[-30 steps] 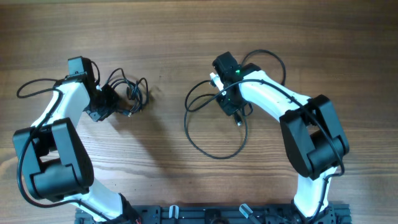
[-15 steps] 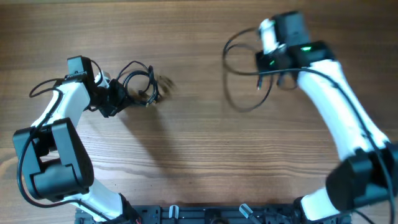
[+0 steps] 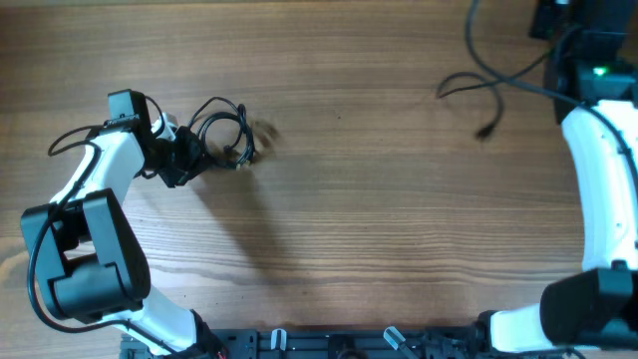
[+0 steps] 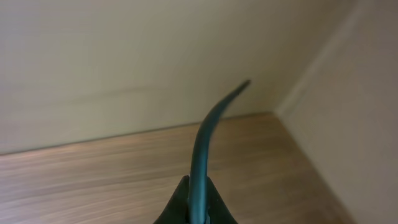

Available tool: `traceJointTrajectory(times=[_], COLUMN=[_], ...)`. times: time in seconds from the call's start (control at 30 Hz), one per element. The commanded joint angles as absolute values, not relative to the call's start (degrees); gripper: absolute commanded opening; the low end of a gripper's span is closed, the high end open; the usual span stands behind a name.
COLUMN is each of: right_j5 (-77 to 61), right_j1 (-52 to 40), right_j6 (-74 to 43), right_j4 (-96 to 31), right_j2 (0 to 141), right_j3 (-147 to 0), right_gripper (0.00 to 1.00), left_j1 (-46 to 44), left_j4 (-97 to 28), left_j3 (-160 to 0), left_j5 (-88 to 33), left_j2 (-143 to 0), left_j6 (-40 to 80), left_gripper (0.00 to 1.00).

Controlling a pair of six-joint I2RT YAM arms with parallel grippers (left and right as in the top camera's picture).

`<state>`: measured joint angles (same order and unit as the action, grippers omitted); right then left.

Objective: Untangle cables
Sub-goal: 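Drag the cable end to the upper right with the right gripper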

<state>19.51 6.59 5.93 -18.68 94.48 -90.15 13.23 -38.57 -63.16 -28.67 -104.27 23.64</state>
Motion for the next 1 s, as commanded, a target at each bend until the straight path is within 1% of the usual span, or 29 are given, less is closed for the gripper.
traceJointTrajectory(times=[0.0, 0.1, 0.23, 0.27, 0.3, 0.33, 0.37, 0.4, 0.47, 0.5, 0.53, 0.63, 0.7, 0.77, 0.8, 0.93, 0.97], right_j5=[22.26, 22.24, 20.91, 18.98, 15.73, 11.11, 6.96, 1.37, -6.66, -7.38, -7.38, -8.32, -12.88, -19.11, -21.74, -23.44, -23.40], right_j1=[12.62, 18.33, 22.70, 23.51, 24.08, 24.45, 24.62, 24.62, 24.43, 24.32, 24.29, 24.27, 24.23, 24.12, 23.94, 21.71, 20.67], right_j6=[7.51, 6.87, 5.80, 5.89, 6.02, 6.02, 6.02, 6.04, 6.00, 6.00, 5.98, 6.02, 6.02, 5.72, 5.06, 0.89, 1.02], right_j4=[-16.53, -15.70, -17.02, -17.28, -17.45, -17.43, -17.30, -17.08, -16.53, -16.71, -16.78, -18.31, -20.12, -22.00, -23.29, -27.05, -27.20], right_j2=[98.59, 101.49, 104.92, 105.89, 106.76, 107.59, 108.22, 108.79, 110.28, 110.96, 111.26, 112.29, 112.31, 112.31, 112.31, 112.31, 112.31], right_j3=[-90.67, -90.67, -90.65, -90.63, -90.63, -90.63, -90.63, -90.63, -90.63, -90.63, -90.63, -90.63, -90.63, -90.63, -90.56, -89.10, -88.31], right_gripper=[0.04, 0.04, 0.04, 0.05, 0.08, 0.16, 0.34, 0.46, 0.80, 0.95, 1.00, 1.00, 0.99, 0.89, 0.81, 0.77, 0.77], left_j1=[12.86, 12.86, 12.86, 12.86, 12.86, 12.86, 12.86, 12.86, 12.86, 12.86, 12.86, 12.86, 12.86, 12.86, 12.86, 12.86, 12.86], left_j4=[-38.28, -38.28, -37.98, -37.87, -37.85, -37.85, -37.85, -37.82, -37.82, -37.82, -37.85, -37.82, -37.65, -37.34, -37.21, -37.21, -37.21], left_j3=[-62.72, -62.72, -62.72, -62.72, -62.72, -62.72, -62.72, -62.72, -62.72, -62.72, -62.72, -62.72, -62.72, -62.72, -62.72, -62.72, -62.72], left_j5=[-29.98, -29.98, -29.98, -29.98, -29.95, -29.95, -29.95, -29.95, -29.95, -29.95, -29.95, -29.93, -29.91, -29.91, -29.91, -29.91, -29.91], left_j2=[-104.92, -104.92, -104.92, -104.92, -104.92, -104.92, -104.92, -104.92, -104.92, -104.92, -104.92, -104.92, -104.92, -104.92, -104.92, -104.92, -104.92], left_j6=[22.70, 22.70, 22.70, 22.70, 22.70, 22.70, 22.70, 22.70, 22.70, 22.70, 22.70, 22.70, 22.70, 22.72, 22.72, 22.72, 22.72], left_gripper=[0.11, 0.11, 0.11, 0.12, 0.12, 0.12, 0.12, 0.12, 0.13, 0.13, 0.14, 0.15, 0.15, 0.16, 0.16, 0.16, 0.14])
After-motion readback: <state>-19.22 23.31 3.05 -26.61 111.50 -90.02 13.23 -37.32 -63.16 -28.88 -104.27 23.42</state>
